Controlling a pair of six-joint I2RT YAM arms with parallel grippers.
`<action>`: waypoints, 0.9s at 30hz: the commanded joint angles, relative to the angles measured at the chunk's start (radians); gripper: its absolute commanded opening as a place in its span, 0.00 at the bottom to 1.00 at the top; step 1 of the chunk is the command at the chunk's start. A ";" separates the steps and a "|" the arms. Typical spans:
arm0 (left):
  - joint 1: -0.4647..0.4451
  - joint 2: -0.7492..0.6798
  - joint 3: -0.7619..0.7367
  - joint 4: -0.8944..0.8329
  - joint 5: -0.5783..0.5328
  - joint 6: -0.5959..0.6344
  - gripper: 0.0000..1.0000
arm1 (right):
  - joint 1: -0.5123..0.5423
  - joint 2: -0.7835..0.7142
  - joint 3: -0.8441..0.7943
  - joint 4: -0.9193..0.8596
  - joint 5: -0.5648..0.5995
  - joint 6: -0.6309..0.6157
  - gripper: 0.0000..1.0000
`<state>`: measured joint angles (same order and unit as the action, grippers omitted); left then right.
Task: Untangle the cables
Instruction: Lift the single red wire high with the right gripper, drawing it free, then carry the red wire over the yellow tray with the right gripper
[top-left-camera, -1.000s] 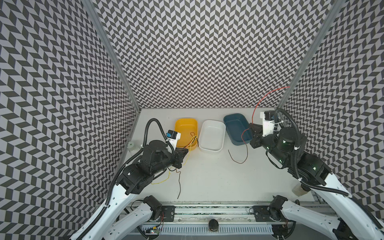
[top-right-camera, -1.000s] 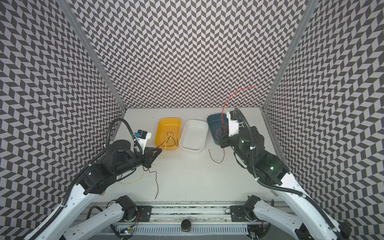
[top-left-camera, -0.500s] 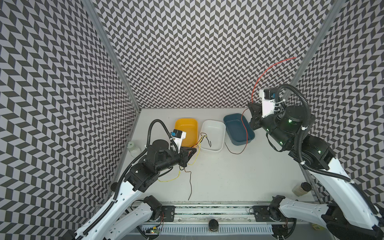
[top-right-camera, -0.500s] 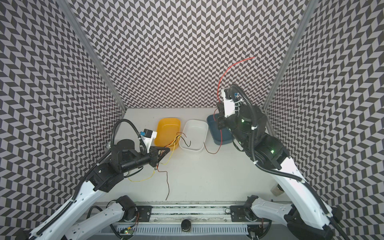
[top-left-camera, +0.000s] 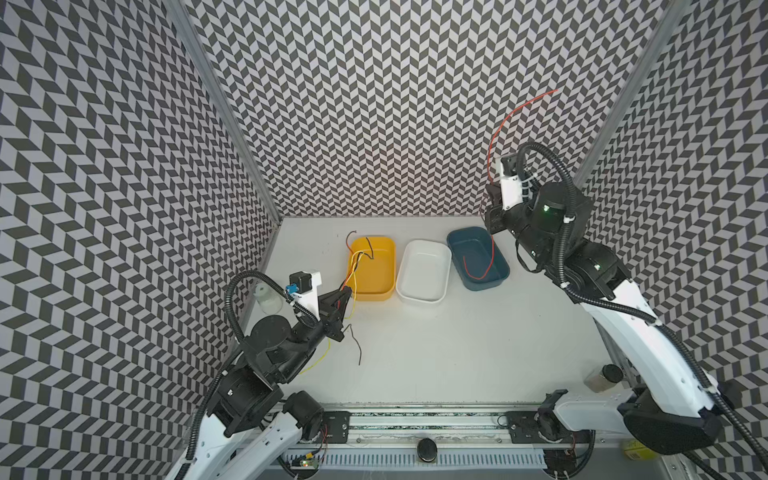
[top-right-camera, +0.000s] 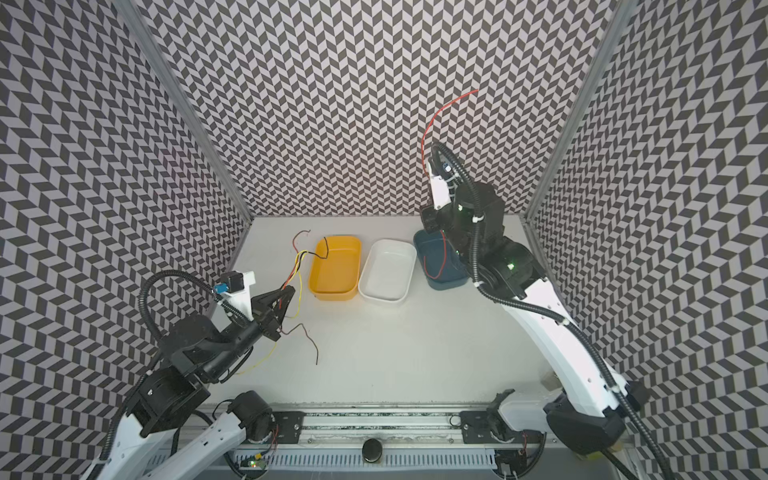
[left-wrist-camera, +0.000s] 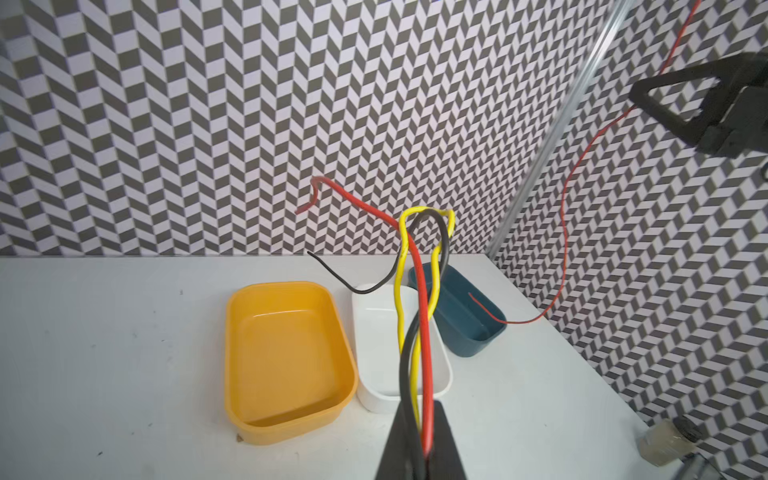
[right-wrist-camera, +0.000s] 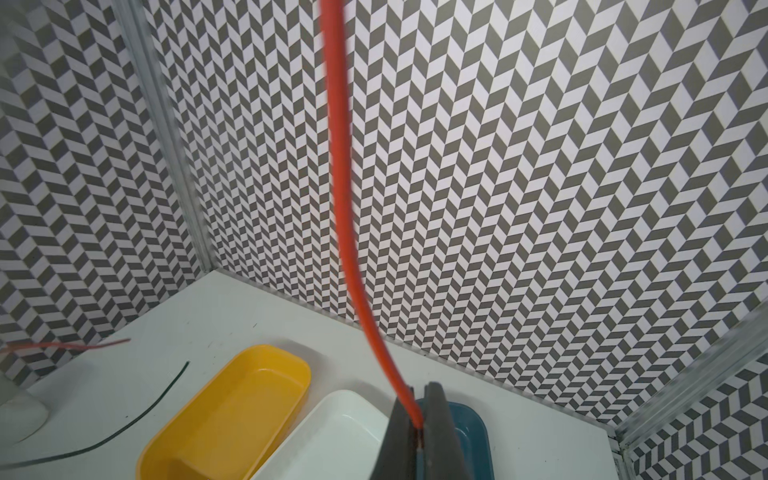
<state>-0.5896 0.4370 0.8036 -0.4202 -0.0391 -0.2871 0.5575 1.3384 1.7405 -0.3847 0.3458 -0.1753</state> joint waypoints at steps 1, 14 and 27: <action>0.001 -0.037 -0.021 0.012 -0.127 0.013 0.00 | -0.016 0.025 0.038 0.081 -0.001 -0.034 0.00; 0.002 -0.087 -0.038 0.005 -0.209 0.022 0.00 | -0.016 0.088 0.116 0.041 -0.250 0.122 0.00; 0.002 -0.084 -0.046 0.008 -0.238 0.023 0.00 | 0.008 0.235 0.237 0.038 -0.397 0.187 0.00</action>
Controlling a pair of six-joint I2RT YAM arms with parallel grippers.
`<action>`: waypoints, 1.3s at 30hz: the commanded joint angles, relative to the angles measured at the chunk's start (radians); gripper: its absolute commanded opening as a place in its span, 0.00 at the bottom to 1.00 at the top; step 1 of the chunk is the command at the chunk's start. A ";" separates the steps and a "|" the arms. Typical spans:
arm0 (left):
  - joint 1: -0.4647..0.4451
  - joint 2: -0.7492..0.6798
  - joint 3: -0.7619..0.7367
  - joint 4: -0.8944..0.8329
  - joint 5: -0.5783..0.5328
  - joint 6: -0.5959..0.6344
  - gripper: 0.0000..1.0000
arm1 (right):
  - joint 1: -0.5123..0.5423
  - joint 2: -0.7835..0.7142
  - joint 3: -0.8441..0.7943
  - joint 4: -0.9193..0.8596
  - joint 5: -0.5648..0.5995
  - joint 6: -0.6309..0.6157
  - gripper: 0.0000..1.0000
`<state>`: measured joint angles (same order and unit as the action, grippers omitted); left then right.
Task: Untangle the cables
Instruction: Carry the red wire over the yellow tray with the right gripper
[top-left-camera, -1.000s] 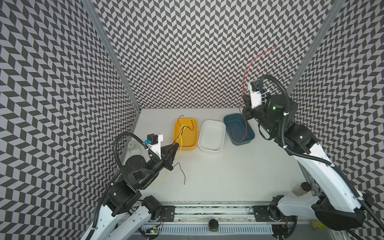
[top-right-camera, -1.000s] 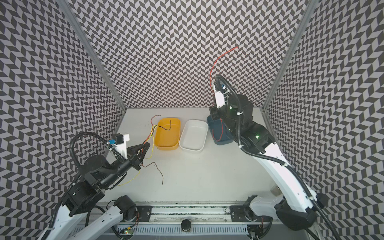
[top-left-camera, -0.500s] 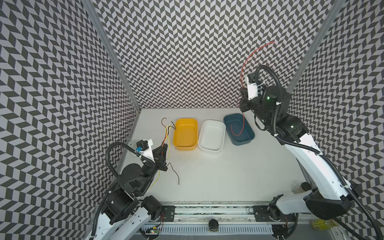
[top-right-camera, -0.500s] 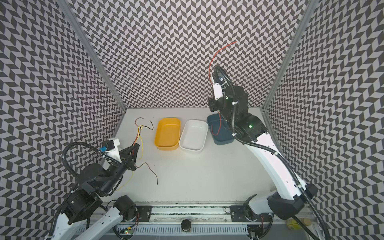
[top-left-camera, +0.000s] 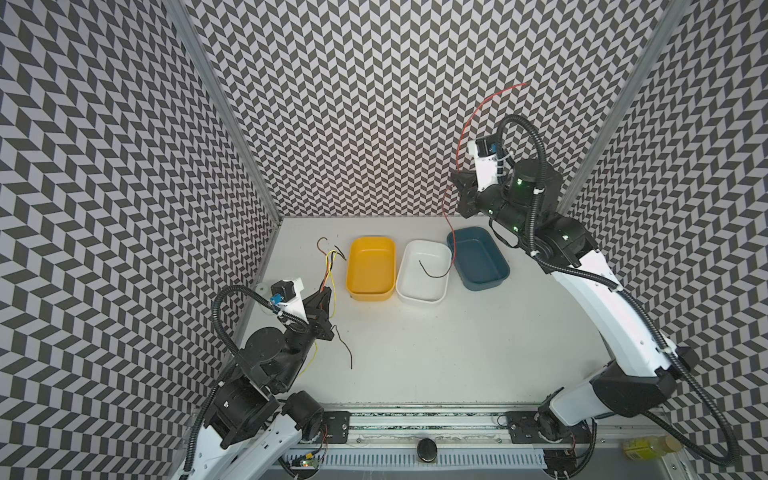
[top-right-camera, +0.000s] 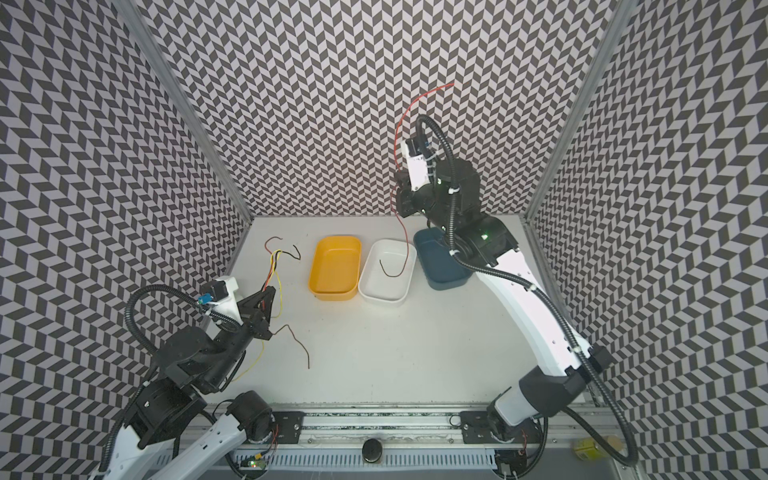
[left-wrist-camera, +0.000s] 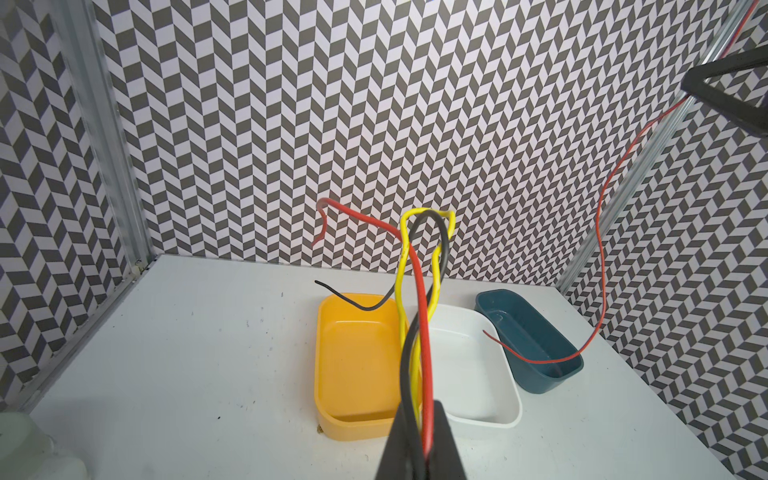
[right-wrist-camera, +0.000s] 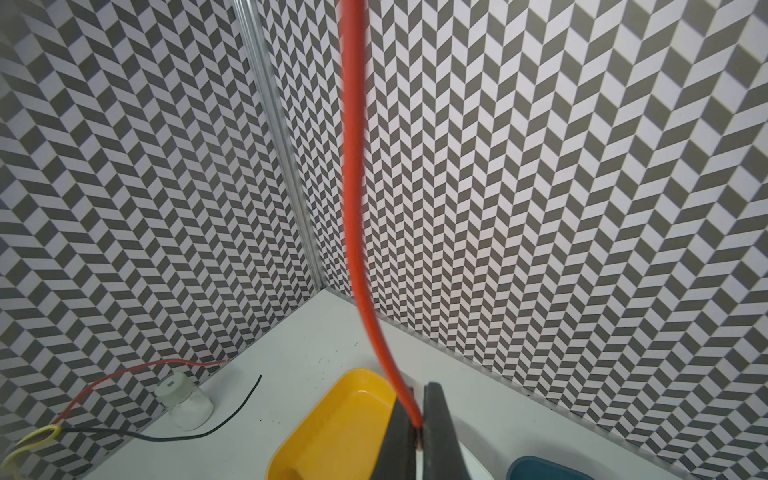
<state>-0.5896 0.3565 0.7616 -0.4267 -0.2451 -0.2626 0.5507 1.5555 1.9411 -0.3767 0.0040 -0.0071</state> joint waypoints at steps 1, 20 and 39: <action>0.002 -0.003 -0.004 0.013 -0.034 -0.001 0.00 | 0.020 0.029 0.048 0.034 -0.059 0.018 0.00; 0.001 -0.011 -0.007 0.014 -0.065 0.002 0.00 | 0.088 0.212 0.274 -0.005 -0.071 -0.045 0.00; -0.003 -0.015 -0.009 0.014 -0.092 0.005 0.00 | 0.154 0.388 0.423 0.028 -0.103 -0.054 0.00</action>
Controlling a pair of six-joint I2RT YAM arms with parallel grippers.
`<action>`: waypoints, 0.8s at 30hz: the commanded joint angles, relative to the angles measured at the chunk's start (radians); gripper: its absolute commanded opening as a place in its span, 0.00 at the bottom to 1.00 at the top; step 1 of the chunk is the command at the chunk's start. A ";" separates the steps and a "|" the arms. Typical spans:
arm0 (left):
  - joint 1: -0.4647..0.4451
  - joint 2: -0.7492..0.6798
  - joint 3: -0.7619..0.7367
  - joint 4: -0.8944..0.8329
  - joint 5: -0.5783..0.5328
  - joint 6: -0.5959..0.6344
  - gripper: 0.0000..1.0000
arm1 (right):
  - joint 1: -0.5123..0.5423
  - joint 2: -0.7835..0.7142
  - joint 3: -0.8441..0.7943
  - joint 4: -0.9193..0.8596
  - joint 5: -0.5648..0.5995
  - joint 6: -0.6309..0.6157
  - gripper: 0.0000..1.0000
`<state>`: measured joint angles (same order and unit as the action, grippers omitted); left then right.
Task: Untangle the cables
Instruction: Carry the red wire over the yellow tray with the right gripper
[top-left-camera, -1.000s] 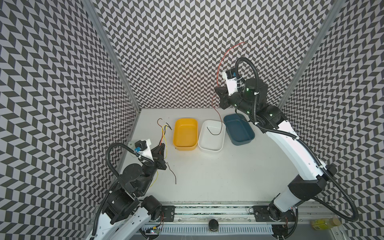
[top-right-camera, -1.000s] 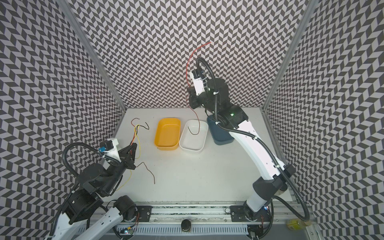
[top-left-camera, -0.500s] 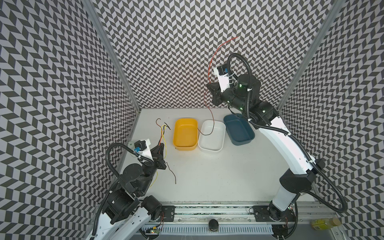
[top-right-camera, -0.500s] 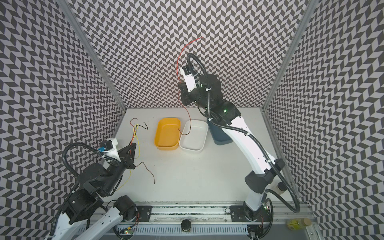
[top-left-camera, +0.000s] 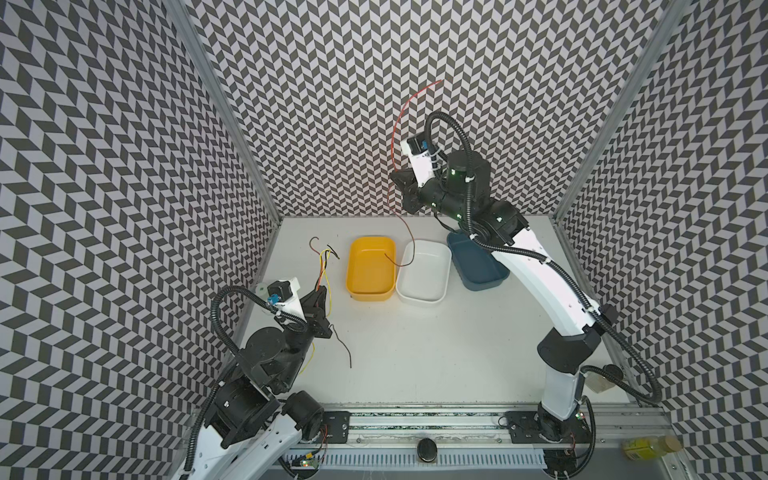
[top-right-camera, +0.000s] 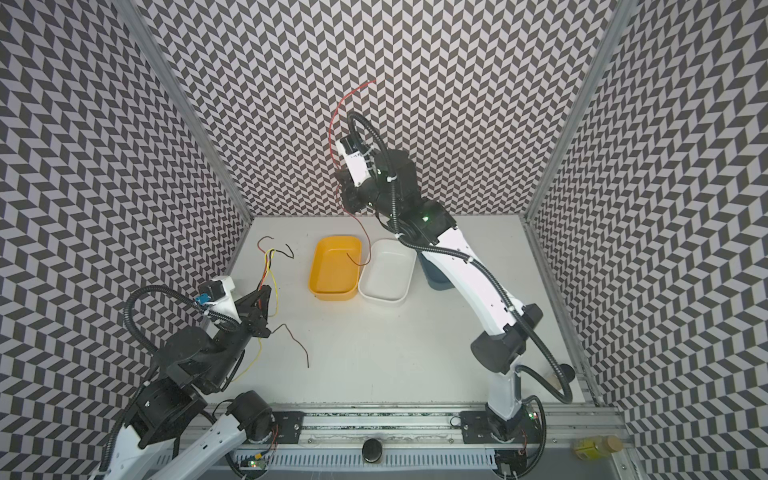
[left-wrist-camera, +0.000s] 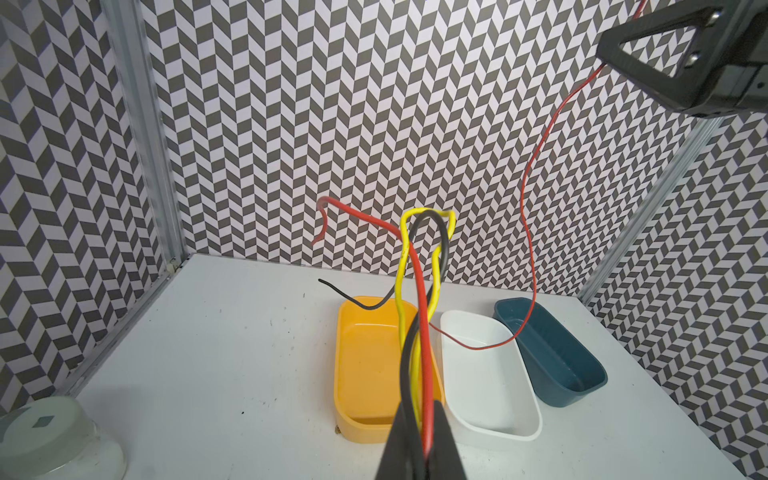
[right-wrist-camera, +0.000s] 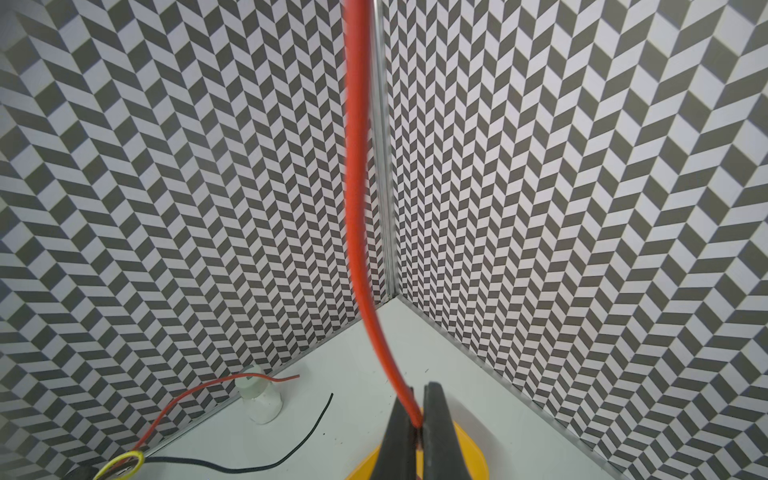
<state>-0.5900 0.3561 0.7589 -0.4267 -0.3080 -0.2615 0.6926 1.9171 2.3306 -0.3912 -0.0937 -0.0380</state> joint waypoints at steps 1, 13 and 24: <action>-0.004 -0.016 -0.008 0.014 -0.031 0.002 0.00 | 0.017 0.040 0.041 0.047 -0.004 -0.023 0.00; -0.010 -0.019 -0.008 0.017 -0.040 0.004 0.00 | 0.049 0.223 0.157 0.087 -0.009 -0.031 0.00; -0.023 -0.032 -0.011 0.023 -0.046 0.008 0.00 | 0.054 0.335 0.123 0.164 0.002 -0.040 0.00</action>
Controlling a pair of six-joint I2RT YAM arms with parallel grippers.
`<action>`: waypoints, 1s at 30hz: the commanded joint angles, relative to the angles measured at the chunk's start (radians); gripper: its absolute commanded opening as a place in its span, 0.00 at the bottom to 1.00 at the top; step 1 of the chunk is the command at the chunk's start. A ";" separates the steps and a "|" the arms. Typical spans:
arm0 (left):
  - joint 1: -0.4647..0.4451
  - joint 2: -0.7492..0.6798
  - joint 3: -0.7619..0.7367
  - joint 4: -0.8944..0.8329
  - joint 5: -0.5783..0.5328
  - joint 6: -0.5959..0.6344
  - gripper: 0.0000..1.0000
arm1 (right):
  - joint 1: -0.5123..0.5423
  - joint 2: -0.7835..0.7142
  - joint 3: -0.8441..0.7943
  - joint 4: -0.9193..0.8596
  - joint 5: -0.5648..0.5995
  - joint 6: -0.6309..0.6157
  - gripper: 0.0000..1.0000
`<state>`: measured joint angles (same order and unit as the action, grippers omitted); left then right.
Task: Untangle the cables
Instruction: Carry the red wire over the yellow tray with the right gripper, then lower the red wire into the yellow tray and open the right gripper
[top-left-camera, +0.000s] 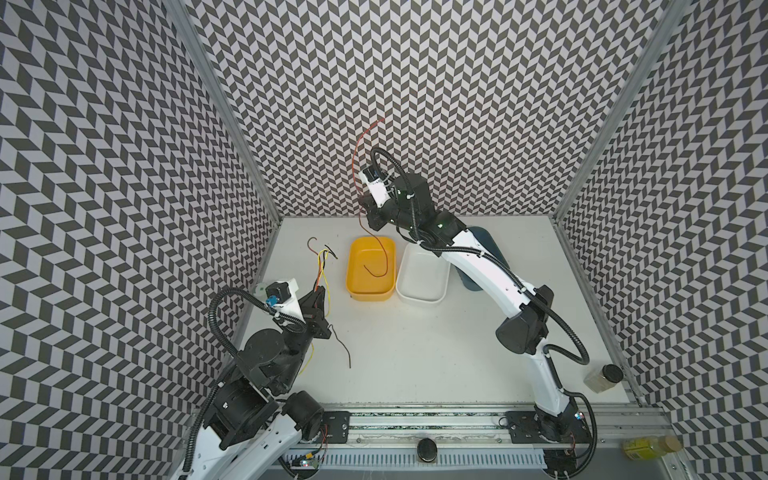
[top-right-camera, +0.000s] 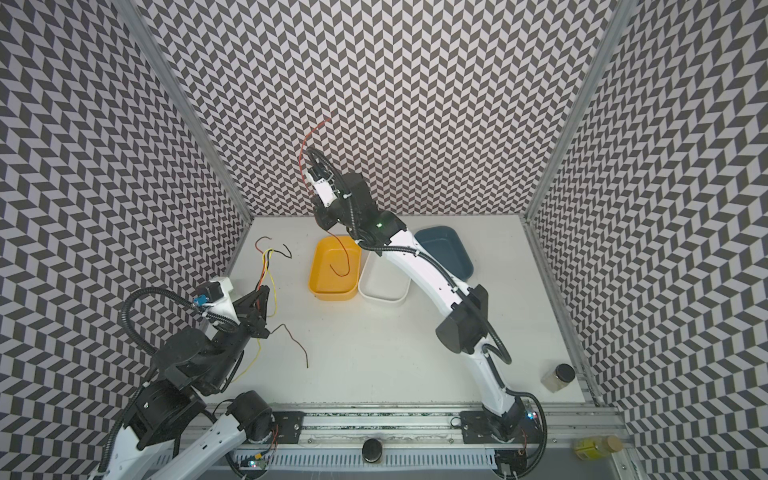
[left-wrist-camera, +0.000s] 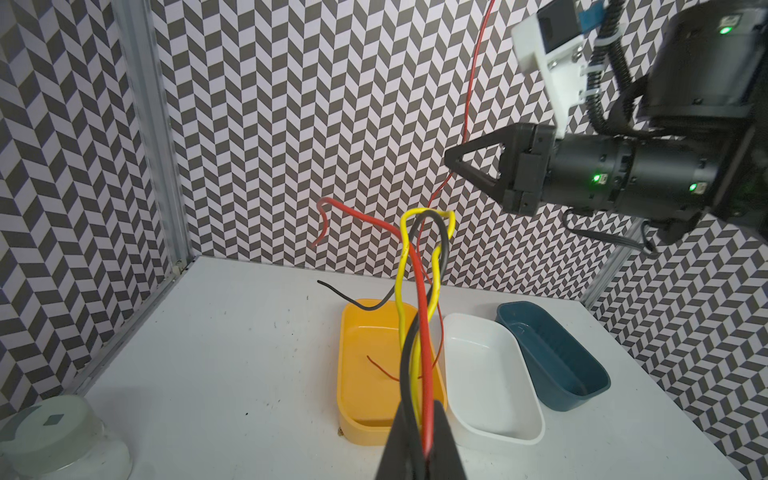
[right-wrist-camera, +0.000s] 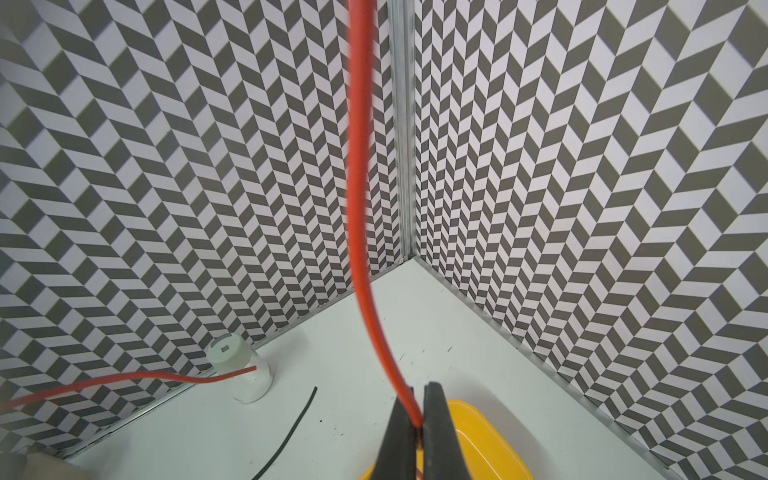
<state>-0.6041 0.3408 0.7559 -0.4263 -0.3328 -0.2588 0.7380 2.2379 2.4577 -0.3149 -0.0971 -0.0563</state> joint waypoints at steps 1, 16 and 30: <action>-0.010 -0.019 -0.009 0.023 -0.022 0.006 0.00 | 0.010 0.012 -0.033 0.107 0.020 -0.023 0.00; -0.022 -0.031 -0.013 0.023 -0.034 0.012 0.00 | 0.049 -0.029 -0.396 0.218 0.122 -0.007 0.00; -0.024 -0.026 -0.013 0.025 -0.038 0.013 0.00 | 0.039 0.002 -0.499 0.092 0.172 0.155 0.00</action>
<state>-0.6235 0.3218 0.7460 -0.4202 -0.3485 -0.2455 0.7834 2.2452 1.9213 -0.1898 0.0589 0.0452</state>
